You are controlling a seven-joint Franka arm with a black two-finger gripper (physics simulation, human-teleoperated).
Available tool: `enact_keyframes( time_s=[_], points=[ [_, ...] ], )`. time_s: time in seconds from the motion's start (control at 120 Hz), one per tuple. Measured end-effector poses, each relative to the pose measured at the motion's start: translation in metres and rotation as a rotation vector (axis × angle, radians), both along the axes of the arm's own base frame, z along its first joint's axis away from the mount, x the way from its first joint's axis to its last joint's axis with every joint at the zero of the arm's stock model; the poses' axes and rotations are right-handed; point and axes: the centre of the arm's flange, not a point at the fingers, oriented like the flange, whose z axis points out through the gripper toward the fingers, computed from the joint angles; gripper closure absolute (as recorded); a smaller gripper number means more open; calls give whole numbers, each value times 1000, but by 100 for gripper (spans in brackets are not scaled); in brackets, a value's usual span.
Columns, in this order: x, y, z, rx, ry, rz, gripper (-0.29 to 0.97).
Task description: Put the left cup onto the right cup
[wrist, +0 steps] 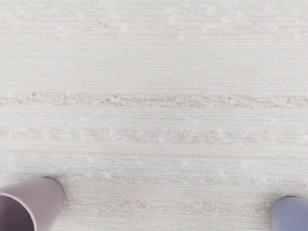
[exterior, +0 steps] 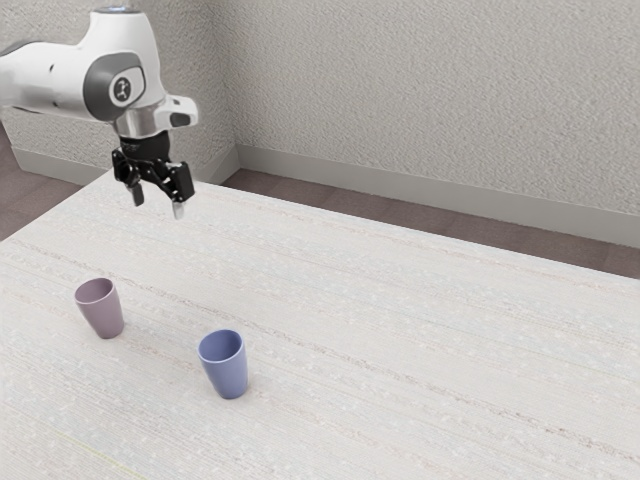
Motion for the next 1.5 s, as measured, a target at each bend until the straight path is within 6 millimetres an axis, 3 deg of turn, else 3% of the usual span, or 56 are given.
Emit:
enact_keyframes(
  time_s=[0.167, 0.733, 1.117, 1.5],
  points=[
    [-2, 17, -7, 1, 1, 16, 0],
    [-40, 64, -46, -9, -8, 82, 0],
    [-50, 100, -61, -11, -3, 149, 0],
    [-51, 103, -93, -20, 30, 155, 0]
  ],
)
